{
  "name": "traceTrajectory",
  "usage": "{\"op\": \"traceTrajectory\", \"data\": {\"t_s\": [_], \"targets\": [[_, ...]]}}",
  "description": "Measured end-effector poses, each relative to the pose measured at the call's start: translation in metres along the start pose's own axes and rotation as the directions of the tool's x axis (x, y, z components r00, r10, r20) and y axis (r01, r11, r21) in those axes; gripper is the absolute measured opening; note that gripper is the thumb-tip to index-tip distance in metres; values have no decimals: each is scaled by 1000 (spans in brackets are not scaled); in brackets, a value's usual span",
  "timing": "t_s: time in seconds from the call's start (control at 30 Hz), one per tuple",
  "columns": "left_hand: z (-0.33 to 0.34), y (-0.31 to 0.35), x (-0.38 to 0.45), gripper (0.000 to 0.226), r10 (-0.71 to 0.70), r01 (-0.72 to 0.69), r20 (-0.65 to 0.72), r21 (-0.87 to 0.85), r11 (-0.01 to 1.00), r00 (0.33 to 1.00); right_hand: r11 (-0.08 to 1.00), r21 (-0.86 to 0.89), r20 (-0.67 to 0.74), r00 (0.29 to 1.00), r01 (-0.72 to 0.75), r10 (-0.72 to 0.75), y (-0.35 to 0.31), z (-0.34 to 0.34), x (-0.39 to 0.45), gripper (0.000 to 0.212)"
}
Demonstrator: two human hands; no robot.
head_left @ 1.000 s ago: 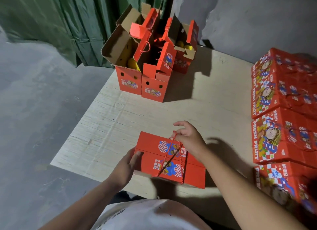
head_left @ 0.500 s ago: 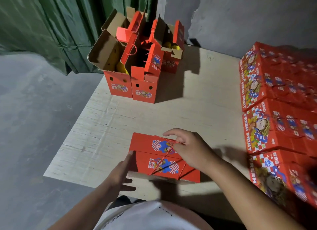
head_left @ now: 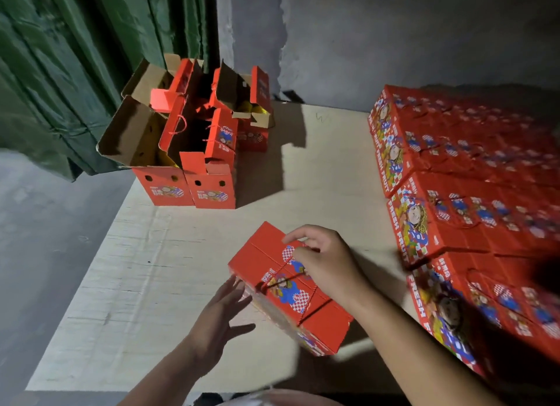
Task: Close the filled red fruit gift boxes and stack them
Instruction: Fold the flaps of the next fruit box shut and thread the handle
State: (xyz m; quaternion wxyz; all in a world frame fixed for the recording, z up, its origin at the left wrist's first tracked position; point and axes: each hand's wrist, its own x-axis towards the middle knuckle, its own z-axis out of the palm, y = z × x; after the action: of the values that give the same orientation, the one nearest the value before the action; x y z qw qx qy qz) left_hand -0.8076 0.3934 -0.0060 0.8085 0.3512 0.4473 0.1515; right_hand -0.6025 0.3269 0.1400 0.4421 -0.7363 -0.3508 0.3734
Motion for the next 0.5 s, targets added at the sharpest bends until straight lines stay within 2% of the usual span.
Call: {"op": "traceTrajectory", "data": {"t_s": [0.17, 0.3, 0.4, 0.5], "targets": [[51, -11, 5, 85, -11, -56, 223, 292, 955, 975, 999, 51, -111, 994, -13, 19, 7, -27, 1, 30], [83, -19, 15, 110, -19, -139, 327, 453, 880, 945, 998, 65, -181, 983, -26, 37, 16, -49, 2, 29], [103, -29, 25, 129, 62, -293, 394, 558, 776, 917, 997, 69, -214, 976, -25, 39, 25, -65, 0, 29], [116, -42, 34, 138, 141, -450, 471, 647, 616, 871, 996, 84, -254, 966, -29, 49, 33, -83, -5, 28]]}}
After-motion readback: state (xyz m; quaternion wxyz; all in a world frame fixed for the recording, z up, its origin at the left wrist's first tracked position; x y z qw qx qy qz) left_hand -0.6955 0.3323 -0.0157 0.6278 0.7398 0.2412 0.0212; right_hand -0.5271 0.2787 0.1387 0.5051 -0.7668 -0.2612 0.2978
